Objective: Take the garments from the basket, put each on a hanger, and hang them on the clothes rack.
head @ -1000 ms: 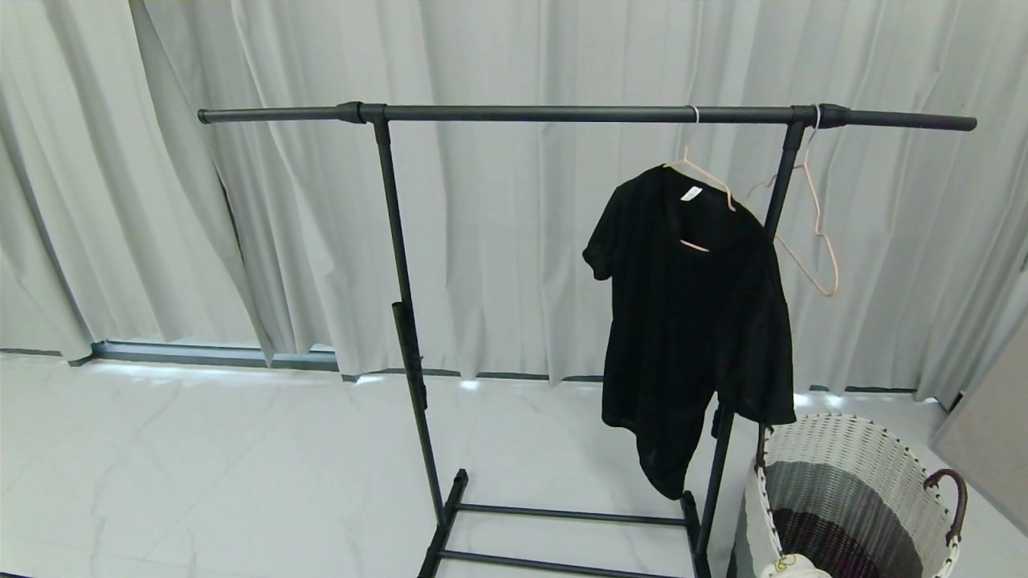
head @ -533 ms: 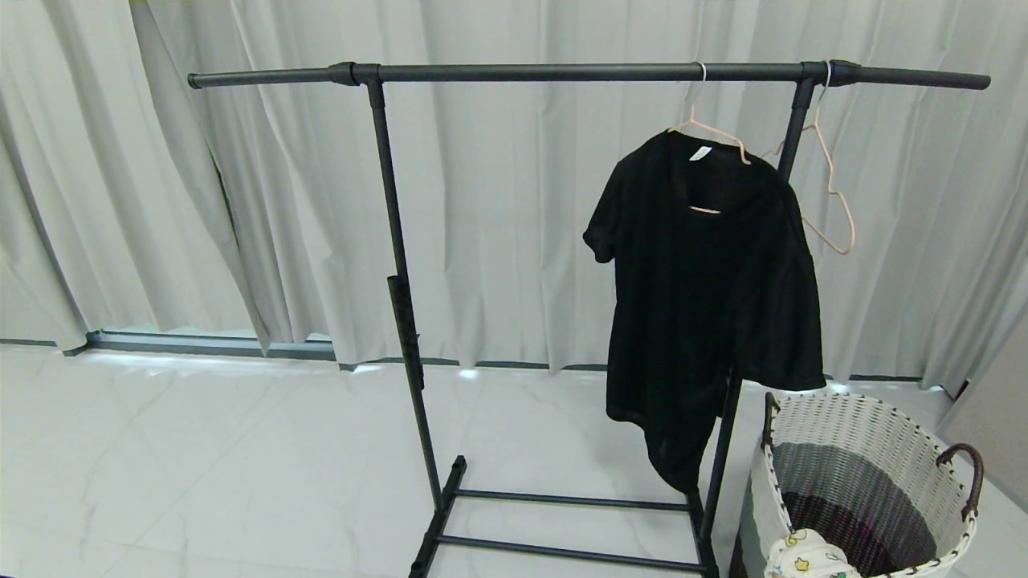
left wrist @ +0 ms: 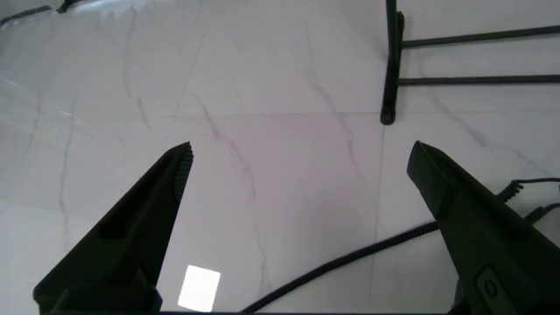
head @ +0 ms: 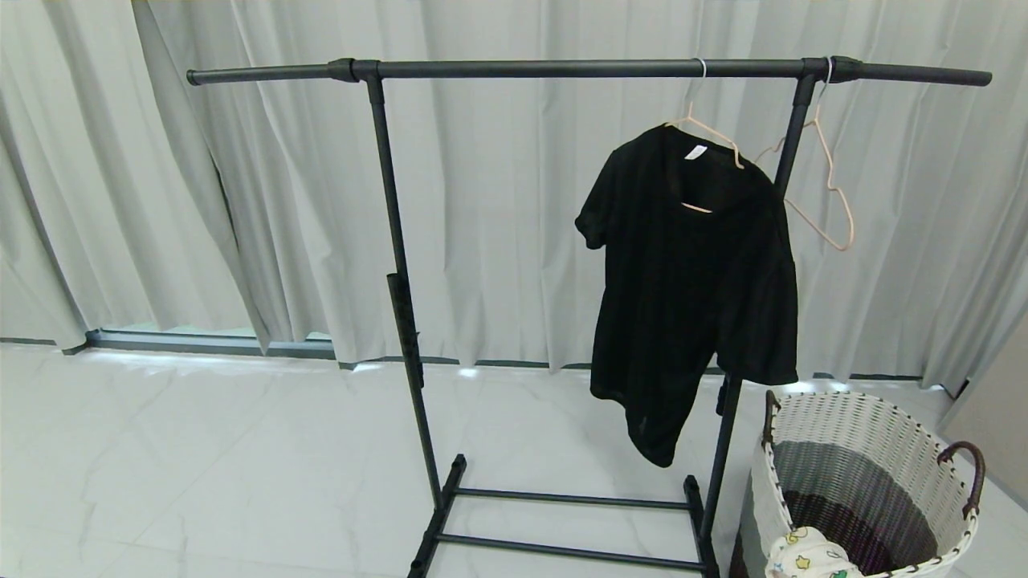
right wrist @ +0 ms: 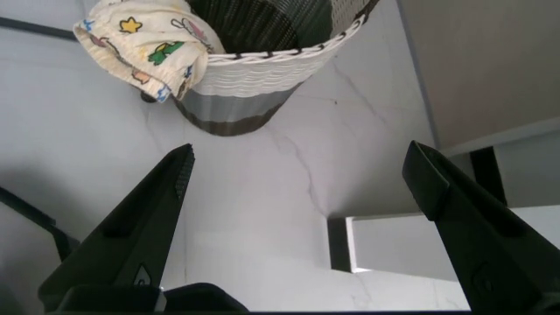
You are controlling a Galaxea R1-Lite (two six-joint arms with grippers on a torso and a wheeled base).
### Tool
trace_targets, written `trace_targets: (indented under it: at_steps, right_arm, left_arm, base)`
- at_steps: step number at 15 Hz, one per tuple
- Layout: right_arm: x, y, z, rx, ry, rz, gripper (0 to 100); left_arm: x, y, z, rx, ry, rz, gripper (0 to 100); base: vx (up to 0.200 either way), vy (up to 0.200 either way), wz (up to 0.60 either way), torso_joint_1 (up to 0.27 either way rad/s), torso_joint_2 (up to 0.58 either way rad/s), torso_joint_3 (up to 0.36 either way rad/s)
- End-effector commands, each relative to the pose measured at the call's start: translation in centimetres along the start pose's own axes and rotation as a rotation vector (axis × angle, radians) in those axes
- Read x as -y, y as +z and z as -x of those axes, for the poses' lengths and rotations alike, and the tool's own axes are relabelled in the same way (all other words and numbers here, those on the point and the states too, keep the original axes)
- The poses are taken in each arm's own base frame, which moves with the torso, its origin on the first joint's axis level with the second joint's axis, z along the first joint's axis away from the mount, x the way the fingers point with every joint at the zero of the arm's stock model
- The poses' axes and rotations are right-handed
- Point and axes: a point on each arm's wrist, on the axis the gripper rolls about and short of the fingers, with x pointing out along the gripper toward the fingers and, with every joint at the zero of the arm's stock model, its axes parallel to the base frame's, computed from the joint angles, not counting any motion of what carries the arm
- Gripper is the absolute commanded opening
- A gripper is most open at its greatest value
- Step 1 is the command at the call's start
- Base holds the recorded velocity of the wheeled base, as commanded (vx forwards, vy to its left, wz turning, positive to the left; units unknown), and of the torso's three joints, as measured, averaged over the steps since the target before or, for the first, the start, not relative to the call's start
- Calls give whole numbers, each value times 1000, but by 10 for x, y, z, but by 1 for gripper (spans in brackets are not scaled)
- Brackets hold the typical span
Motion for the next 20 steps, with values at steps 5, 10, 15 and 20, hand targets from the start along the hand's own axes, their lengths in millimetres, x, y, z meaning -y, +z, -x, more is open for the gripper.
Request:
trace_targets:
  at_steps: [5, 10, 15, 20]
  right_arm:
    - [0, 0, 2, 25, -2, -5, 100]
    - [-2, 0, 2, 37, 38, 24, 100]
    - [-5, 1, 3, 67, 111, 82, 100]
    - [-17, 5, -8, -43, 243, 202, 100]
  left_arm:
    - [0, 0, 0, 2, 1, 0, 100]
    - [0, 0, 0, 3, 0, -1, 100]
    - [0, 0, 0, 4, -3, -3, 100]
    - [2, 0, 1, 22, -38, -28, 100]
  base:
    - [0, 0, 0, -54, 216, 159]
    - [80, 0, 0, -11, 40, 34]
    - [200, 0, 0, -2, 1, 3]
    - [80, 0, 0, 0, 0, 2]
